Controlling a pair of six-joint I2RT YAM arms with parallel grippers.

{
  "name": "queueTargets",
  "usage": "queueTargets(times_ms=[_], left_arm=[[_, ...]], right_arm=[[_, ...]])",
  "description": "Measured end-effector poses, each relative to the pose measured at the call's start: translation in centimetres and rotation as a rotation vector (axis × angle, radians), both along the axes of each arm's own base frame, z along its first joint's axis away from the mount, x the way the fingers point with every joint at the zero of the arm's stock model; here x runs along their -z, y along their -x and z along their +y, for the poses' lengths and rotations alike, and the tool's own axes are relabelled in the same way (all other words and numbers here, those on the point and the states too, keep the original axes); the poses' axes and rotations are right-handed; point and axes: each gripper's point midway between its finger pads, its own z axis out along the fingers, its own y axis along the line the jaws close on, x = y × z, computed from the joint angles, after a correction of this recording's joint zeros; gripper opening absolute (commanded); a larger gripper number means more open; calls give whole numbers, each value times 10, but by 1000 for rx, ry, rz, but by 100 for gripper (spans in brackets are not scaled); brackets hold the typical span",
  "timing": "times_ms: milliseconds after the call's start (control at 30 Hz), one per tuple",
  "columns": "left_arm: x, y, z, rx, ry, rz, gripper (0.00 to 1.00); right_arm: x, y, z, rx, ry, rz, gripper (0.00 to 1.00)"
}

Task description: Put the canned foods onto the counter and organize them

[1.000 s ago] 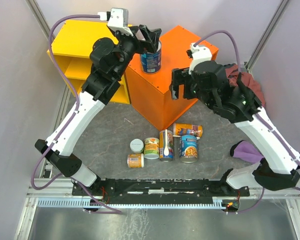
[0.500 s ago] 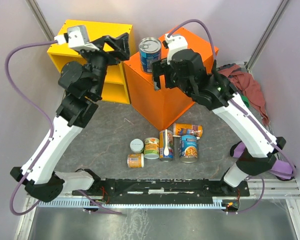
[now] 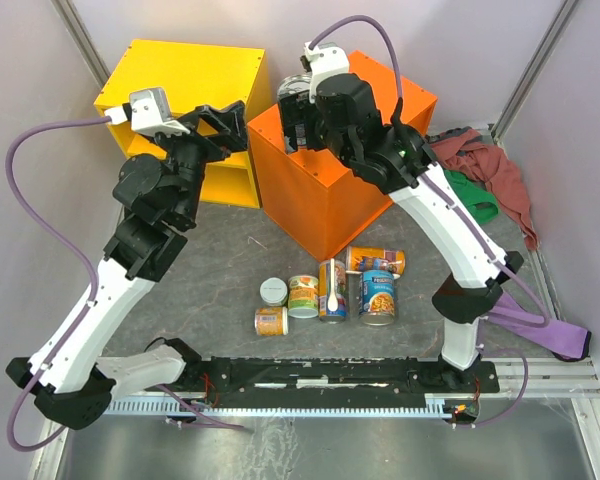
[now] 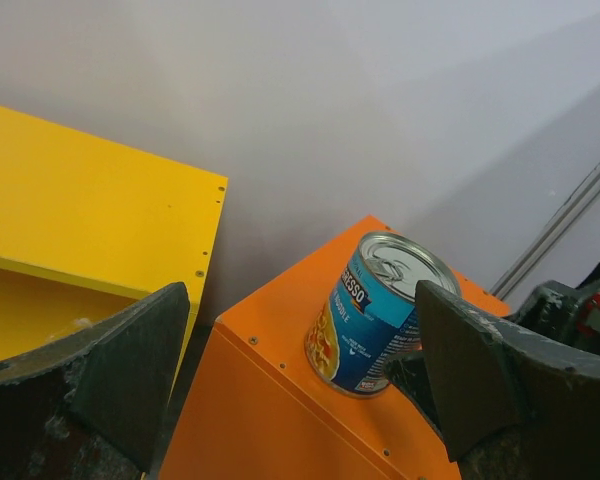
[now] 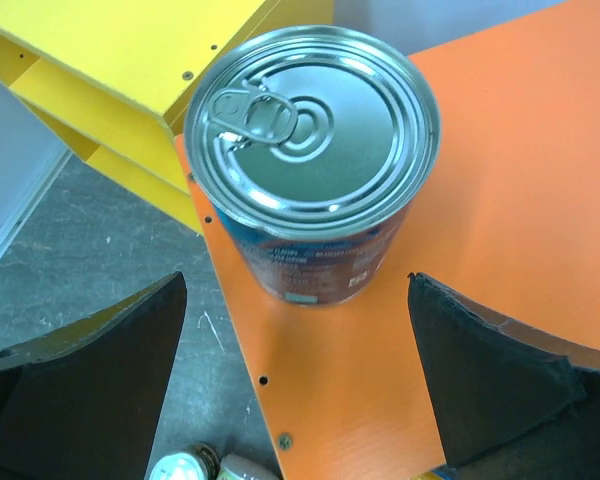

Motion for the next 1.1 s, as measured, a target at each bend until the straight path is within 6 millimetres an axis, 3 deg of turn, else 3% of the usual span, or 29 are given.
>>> queueTargets(times_ms=[267,633,700,800,833,1100], left_arm=[[-4,17,9,16,32,-19,99],[1,28,9,58,23,-29,99],[2,29,8,65,19,-27,99],[5,29,5,79,13,-26,99],[6,29,4,84,10,-25,99],[11,30,-7,136,5,-19,99]], right_arm=[[12,-23,-1,23,4,13,99],[11,-46,12,-6,-30,-30,100],[15,-53,14,-6,-32,-29,93],[17,-63,16,-6,-31,-39,69],[16,-66,15,-5,-27,-47,66],[16,-95,-11,52,-15,-79,64]])
